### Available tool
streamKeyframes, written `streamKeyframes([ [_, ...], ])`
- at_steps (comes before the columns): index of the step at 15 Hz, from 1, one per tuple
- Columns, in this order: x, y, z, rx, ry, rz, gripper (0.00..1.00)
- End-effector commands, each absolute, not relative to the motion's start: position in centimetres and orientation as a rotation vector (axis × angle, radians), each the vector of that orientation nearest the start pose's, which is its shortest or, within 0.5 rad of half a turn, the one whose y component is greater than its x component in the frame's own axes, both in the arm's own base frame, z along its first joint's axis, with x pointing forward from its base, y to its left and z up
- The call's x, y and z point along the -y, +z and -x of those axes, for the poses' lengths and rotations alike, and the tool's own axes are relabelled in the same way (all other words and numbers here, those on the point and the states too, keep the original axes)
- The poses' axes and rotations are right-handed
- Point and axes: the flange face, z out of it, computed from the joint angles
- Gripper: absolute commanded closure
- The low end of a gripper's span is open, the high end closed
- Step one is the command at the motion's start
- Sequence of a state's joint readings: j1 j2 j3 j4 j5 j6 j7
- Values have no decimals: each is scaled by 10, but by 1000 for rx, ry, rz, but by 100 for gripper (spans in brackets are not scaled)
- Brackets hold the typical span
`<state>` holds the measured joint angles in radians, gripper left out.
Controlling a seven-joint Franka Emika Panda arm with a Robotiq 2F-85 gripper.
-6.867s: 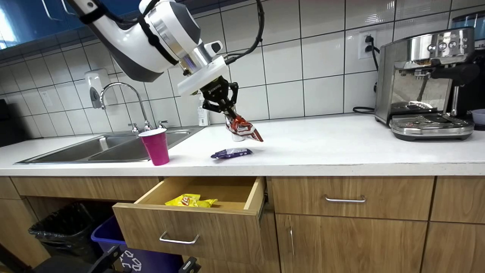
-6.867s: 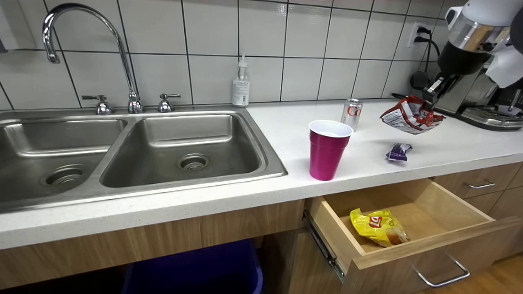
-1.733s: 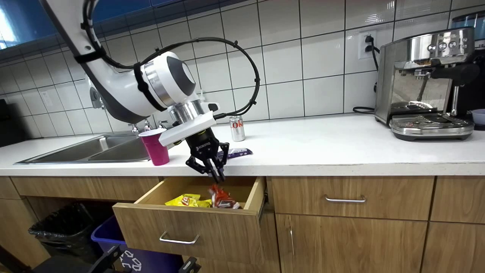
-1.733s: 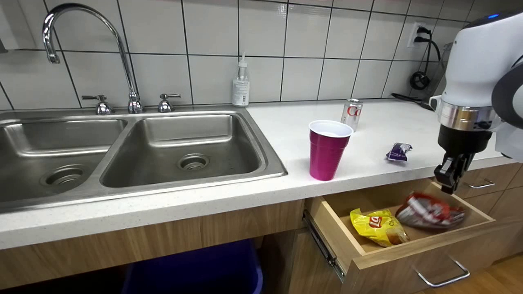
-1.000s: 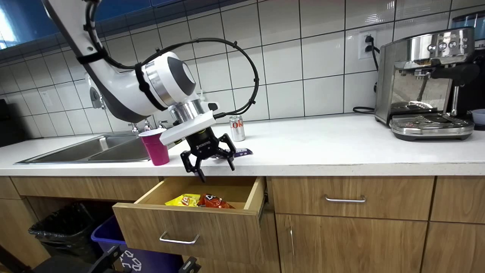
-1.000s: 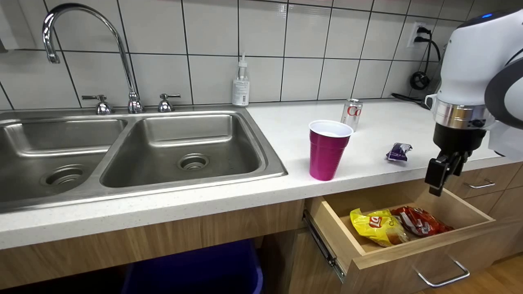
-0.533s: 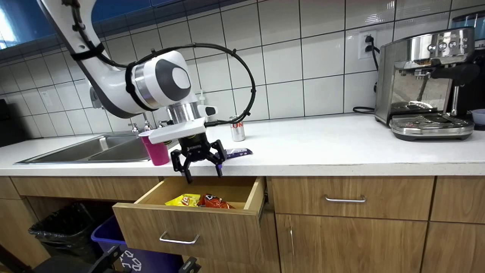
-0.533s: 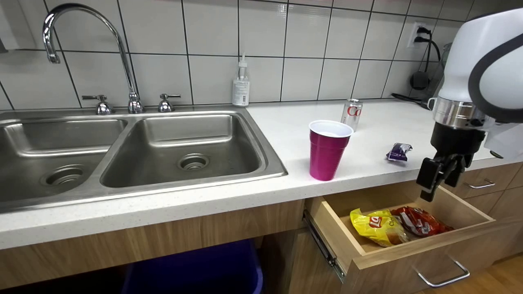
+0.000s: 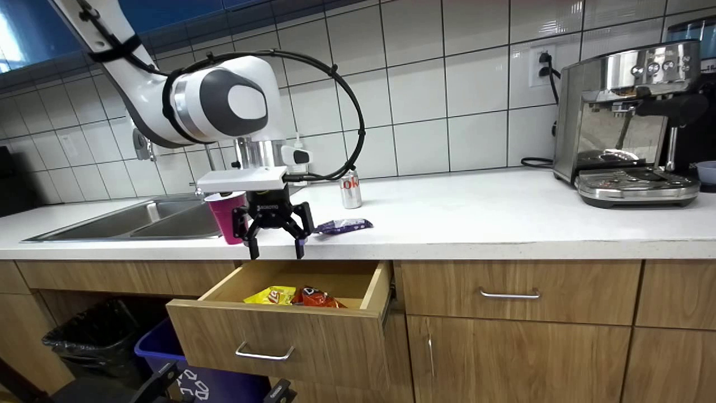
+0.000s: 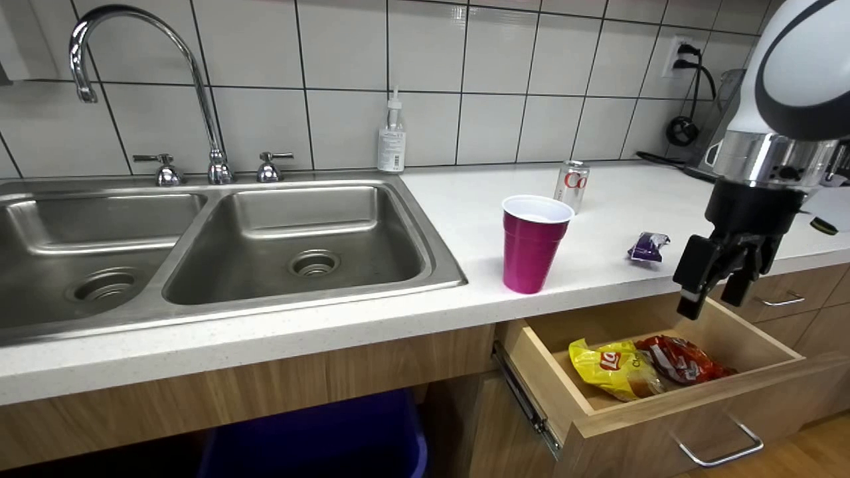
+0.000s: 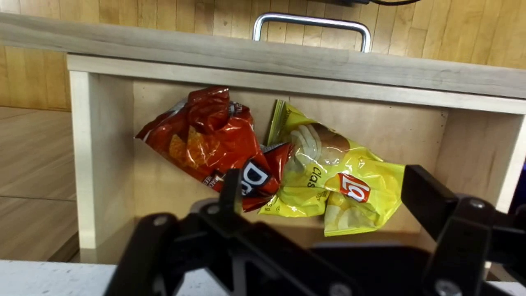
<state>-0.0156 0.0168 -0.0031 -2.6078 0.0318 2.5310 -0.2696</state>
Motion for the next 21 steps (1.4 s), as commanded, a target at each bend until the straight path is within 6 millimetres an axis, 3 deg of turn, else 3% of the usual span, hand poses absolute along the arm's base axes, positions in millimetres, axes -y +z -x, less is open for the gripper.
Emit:
streamKeyframes([
  [1,7,260,-413,333,214,3065,0],
  [7,6,267,-401,333,379,3019,0],
  [8,7,257,-407,336,352,3043,0],
  [21,7,258,-405,336,375,3038,0],
])
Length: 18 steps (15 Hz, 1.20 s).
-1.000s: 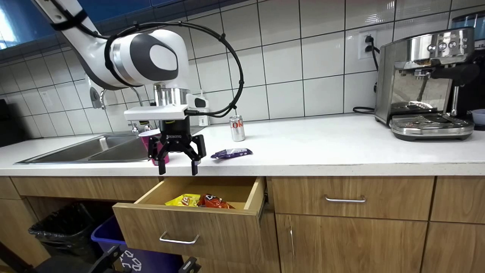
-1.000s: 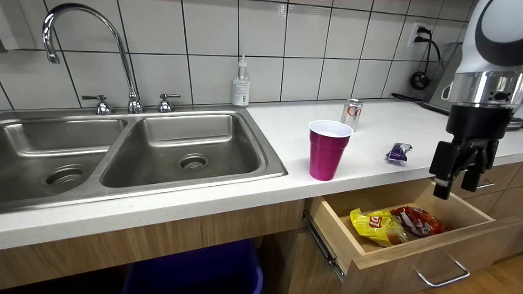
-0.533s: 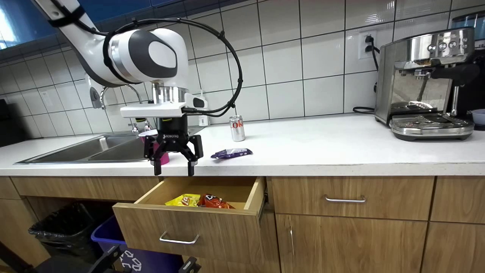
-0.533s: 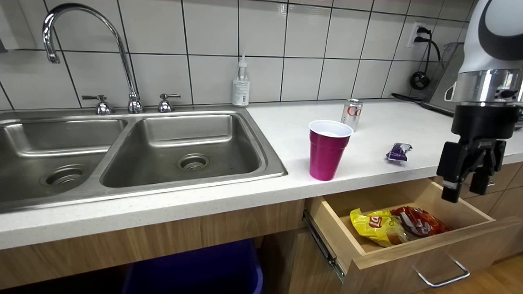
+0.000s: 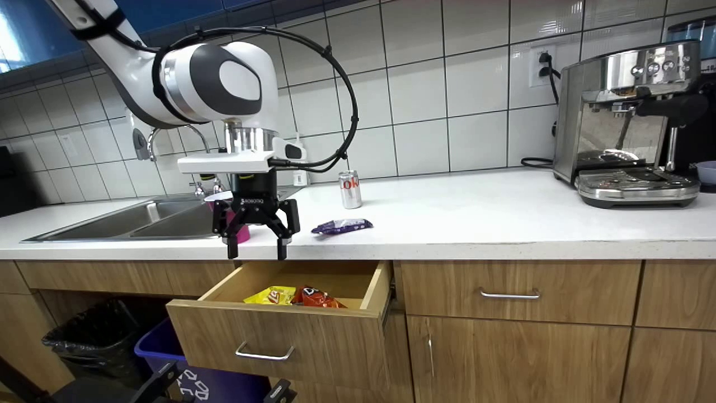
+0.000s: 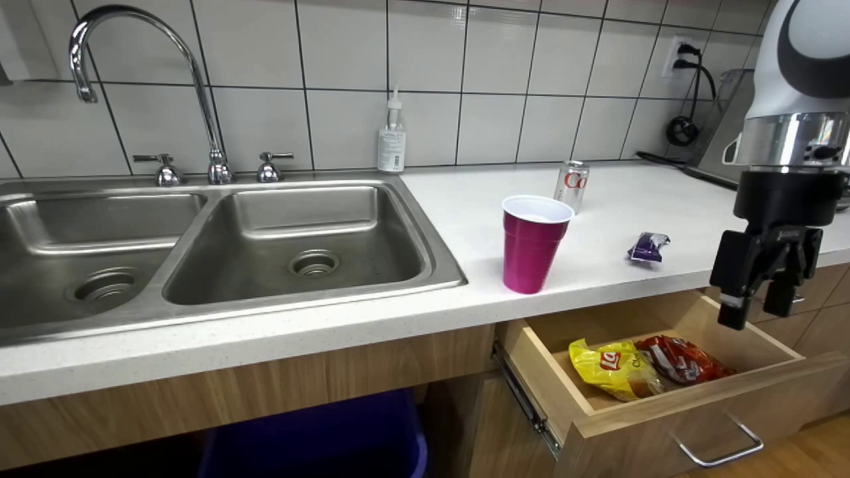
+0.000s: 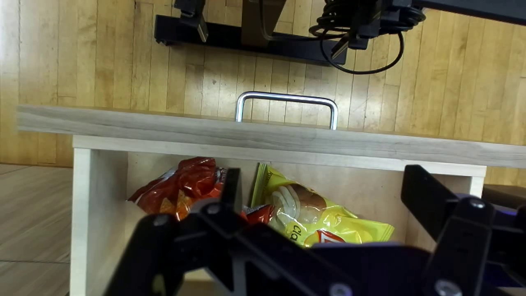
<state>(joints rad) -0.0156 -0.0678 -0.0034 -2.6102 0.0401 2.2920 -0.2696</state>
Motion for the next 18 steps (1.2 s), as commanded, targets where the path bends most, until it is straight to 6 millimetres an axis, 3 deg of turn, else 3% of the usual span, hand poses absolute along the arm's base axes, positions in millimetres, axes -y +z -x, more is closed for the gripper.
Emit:
streamKeyframes([
  [1,7,258,-405,336,376,3038,0],
  [11,5,255,-401,275,382,3032,0],
  [18,3,259,-374,185,411,3011,0],
])
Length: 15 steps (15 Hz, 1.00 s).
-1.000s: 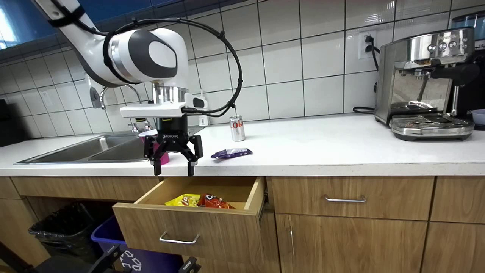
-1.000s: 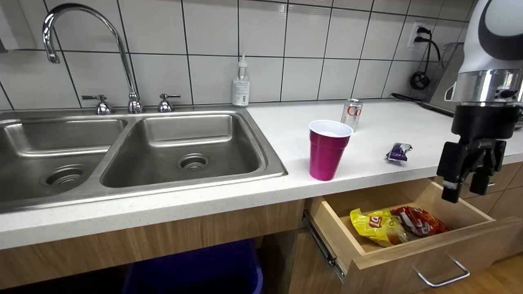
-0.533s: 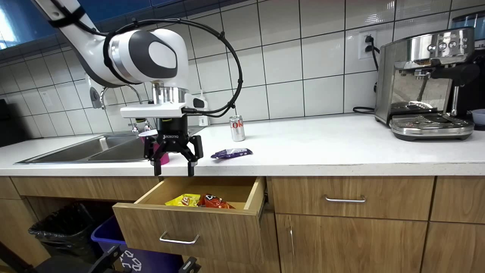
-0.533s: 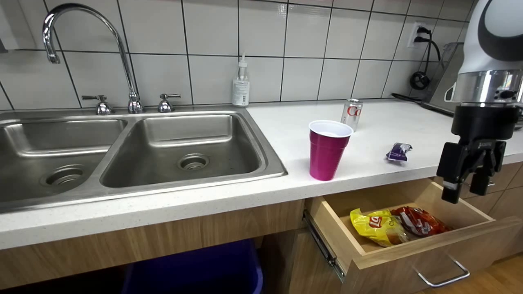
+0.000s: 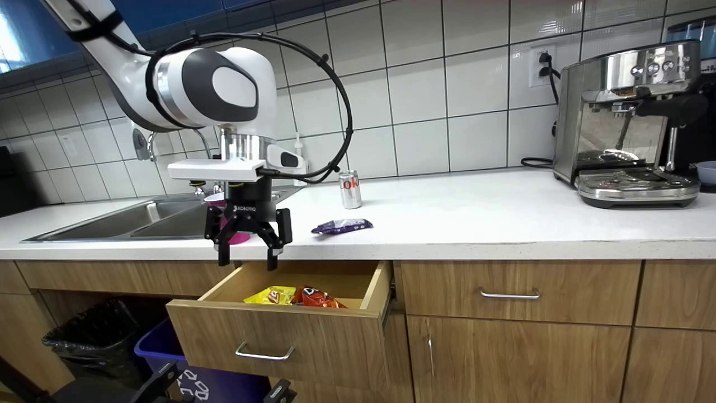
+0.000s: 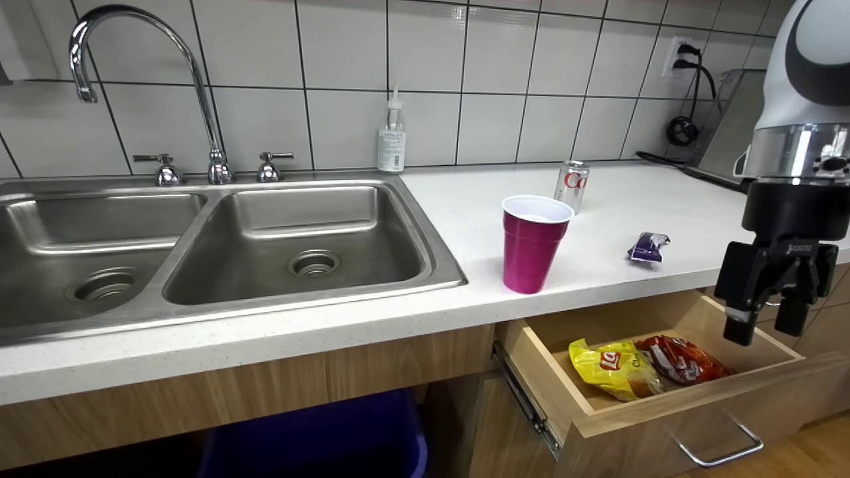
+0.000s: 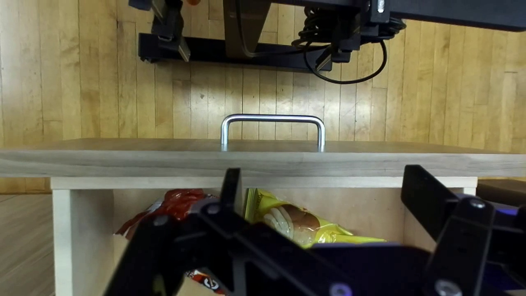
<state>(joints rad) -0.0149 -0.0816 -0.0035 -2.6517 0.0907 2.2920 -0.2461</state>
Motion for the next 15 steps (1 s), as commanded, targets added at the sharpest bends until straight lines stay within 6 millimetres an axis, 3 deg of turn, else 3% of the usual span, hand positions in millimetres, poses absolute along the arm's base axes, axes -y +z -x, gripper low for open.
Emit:
streamKeyframes([
  [1,5,258,-372,182,417,3012,0],
  [15,21,223,-349,209,534,3003,0],
])
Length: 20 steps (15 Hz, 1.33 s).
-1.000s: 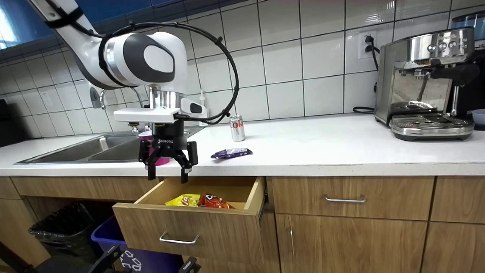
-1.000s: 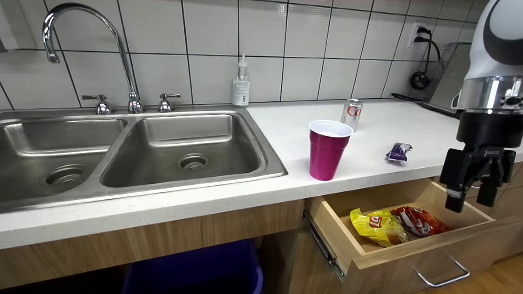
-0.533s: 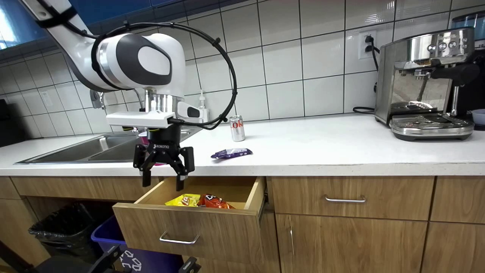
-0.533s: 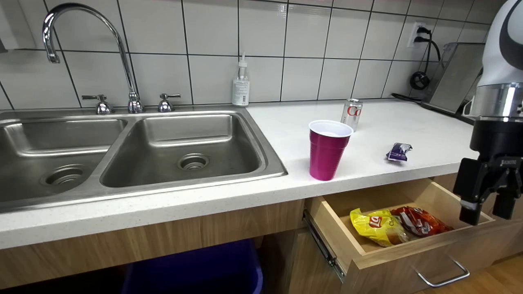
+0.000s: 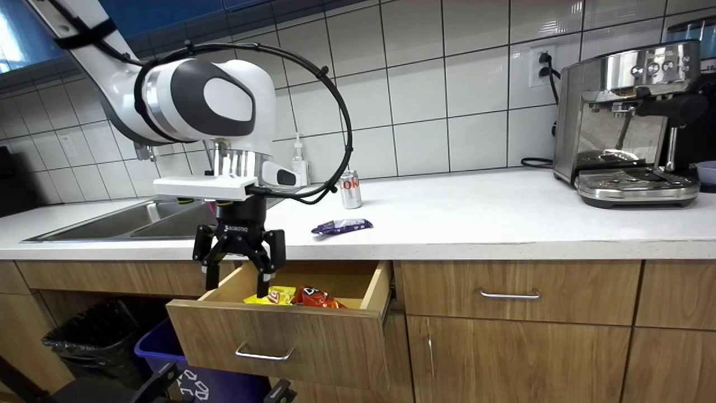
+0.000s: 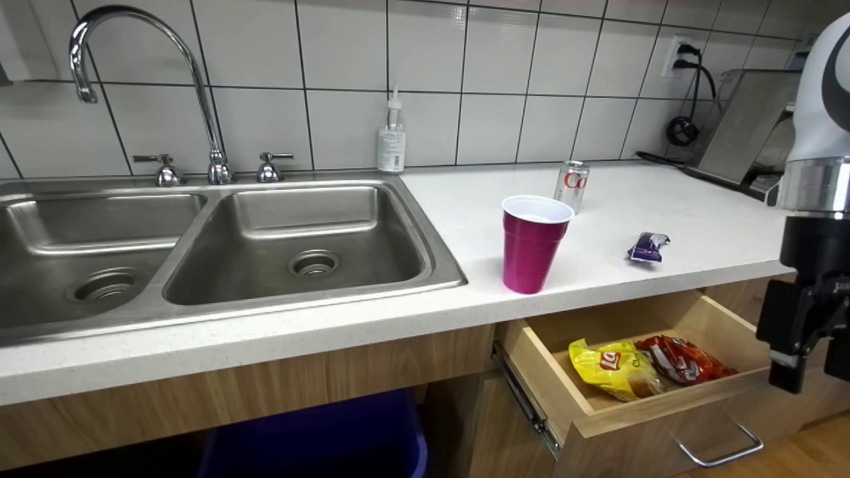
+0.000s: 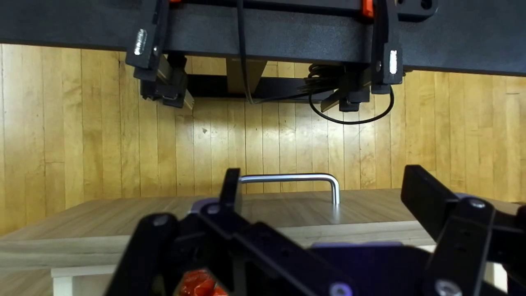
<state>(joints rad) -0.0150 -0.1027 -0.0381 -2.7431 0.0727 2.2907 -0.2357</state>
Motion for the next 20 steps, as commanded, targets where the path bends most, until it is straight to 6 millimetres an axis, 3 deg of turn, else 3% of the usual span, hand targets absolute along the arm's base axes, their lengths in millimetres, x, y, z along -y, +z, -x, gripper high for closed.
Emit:
streamKeyframes([
  [1,21,220,-348,213,542,3002,0],
  [11,22,192,-345,323,564,3022,0],
  [20,25,171,-352,476,480,3101,0],
])
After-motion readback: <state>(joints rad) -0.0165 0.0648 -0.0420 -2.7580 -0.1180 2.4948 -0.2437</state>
